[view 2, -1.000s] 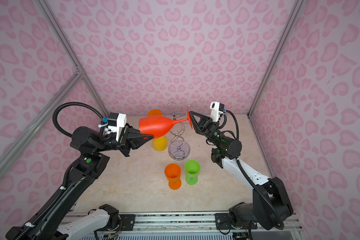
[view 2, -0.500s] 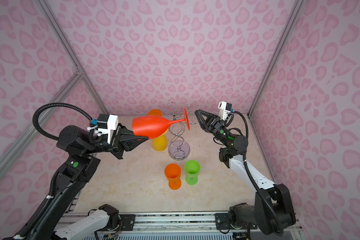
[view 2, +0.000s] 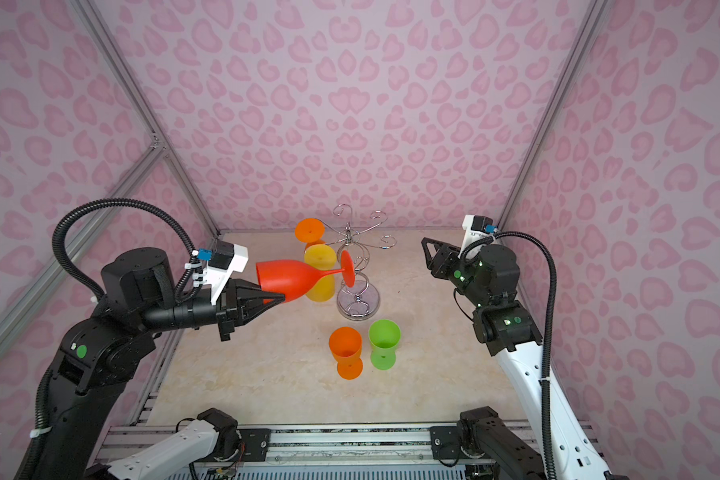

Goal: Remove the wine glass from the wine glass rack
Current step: 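Open and withdraw the right gripper while the left gripper pulls the red glass away, then lower the red glass upright onto the table beside the orange glass with the left gripper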

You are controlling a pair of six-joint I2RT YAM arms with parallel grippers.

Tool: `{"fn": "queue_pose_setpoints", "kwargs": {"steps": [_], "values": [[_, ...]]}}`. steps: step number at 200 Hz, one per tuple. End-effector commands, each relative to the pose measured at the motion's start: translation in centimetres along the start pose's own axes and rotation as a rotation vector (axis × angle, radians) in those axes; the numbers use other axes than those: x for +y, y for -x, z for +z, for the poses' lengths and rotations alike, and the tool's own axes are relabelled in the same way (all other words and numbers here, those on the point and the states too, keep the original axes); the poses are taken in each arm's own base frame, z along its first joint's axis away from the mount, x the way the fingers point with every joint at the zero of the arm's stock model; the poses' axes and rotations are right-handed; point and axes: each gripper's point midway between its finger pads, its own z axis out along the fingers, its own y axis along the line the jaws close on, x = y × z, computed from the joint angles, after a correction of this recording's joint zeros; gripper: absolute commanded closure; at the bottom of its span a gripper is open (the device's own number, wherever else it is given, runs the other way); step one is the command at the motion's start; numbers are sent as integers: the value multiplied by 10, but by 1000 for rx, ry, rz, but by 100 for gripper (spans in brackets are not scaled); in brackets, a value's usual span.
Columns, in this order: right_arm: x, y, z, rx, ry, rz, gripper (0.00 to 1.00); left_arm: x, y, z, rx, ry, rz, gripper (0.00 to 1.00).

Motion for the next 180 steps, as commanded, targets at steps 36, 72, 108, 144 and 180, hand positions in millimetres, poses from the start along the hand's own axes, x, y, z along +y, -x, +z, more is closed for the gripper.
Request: {"fn": "queue_pose_setpoints", "kwargs": {"steps": [36,72,108,144,180], "values": [[-35,-7,-4,9,-117,19,56,20,-70,-16,268,199,-183,97],[-43,-3,-8,-15,-135,46,56,42,-102,-18,391,331,-290,97],[-51,-5,-11,-14,-152,56,56,45,-121,-23,457,374,-320,97],[-58,-10,-7,-3,-154,73,56,62,-157,-12,569,432,-402,97],[-60,-15,-3,23,-142,92,56,82,-192,10,699,487,-461,97]]}}
